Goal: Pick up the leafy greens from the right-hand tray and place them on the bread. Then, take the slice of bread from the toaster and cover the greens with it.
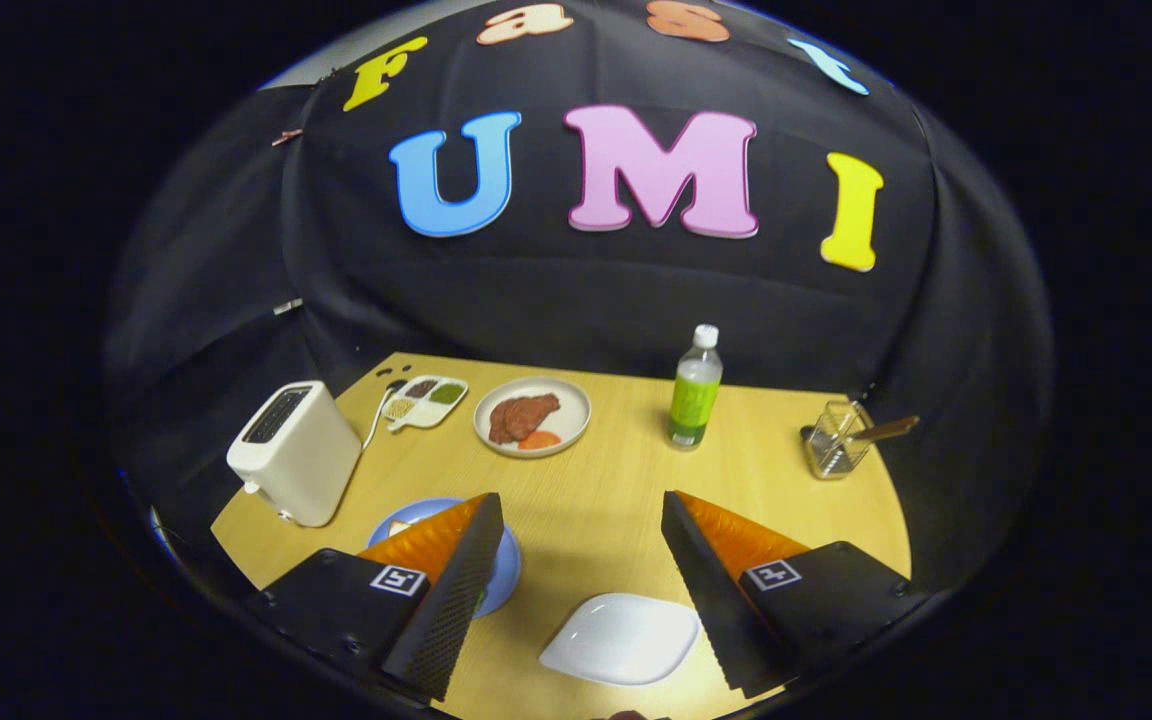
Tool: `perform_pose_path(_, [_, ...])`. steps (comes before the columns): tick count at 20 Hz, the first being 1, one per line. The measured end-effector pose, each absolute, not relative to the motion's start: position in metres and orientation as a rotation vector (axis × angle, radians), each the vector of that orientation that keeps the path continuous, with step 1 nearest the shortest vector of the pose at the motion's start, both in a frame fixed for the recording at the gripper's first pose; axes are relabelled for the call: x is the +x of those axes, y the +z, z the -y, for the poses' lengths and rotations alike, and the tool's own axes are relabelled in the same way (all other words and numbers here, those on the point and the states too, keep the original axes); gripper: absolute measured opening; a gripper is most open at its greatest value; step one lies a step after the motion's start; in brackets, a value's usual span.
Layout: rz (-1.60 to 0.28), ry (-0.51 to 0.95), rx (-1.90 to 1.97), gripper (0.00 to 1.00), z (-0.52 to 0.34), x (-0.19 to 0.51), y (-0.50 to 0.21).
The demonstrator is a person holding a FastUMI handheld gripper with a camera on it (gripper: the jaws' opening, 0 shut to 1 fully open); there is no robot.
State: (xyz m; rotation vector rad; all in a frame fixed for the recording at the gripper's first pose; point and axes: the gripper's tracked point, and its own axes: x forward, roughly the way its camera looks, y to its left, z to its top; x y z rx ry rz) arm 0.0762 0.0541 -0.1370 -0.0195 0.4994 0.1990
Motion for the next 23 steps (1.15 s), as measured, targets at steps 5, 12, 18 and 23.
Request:
perform_pose_path(5, [-0.298,0.134,-0.006,0.99,-0.015,0.069,-0.043])
perform_pose_path(12, [-0.156,0.017,0.040,0.99,0.037,0.026,0.022])
perform_pose_path(18, [-0.262,-0.037,0.092,0.99,0.061,-0.020,-0.013])
perform_pose_path(23, [-0.268,-0.029,0.147,0.99,0.059,-0.005,-0.016])
